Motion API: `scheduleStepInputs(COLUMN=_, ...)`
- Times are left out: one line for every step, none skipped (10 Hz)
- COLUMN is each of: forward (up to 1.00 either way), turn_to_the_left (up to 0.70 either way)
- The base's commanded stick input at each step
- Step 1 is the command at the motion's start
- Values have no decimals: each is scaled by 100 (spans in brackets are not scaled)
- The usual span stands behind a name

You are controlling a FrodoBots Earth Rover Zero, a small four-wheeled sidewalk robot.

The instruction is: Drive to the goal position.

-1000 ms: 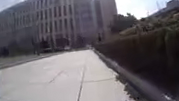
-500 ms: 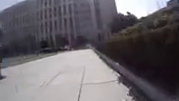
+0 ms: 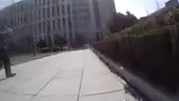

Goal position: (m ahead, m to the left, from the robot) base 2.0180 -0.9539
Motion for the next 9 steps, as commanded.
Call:
scheduleStepInputs(forward=70, turn_to_the_left=-35)
scheduleStepInputs(forward=70, turn_to_the_left=-21)
scheduleStepInputs(forward=70, turn_to_the_left=-6)
scheduleStepInputs(forward=70, turn_to_the_left=0)
scheduleStepInputs(forward=70, turn_to_the_left=0)
scheduleStepInputs(forward=70, turn_to_the_left=0)
scheduleStepInputs(forward=70, turn_to_the_left=0)
scheduleStepInputs(forward=70, turn_to_the_left=0)
scheduleStepInputs(forward=70, turn_to_the_left=-7)
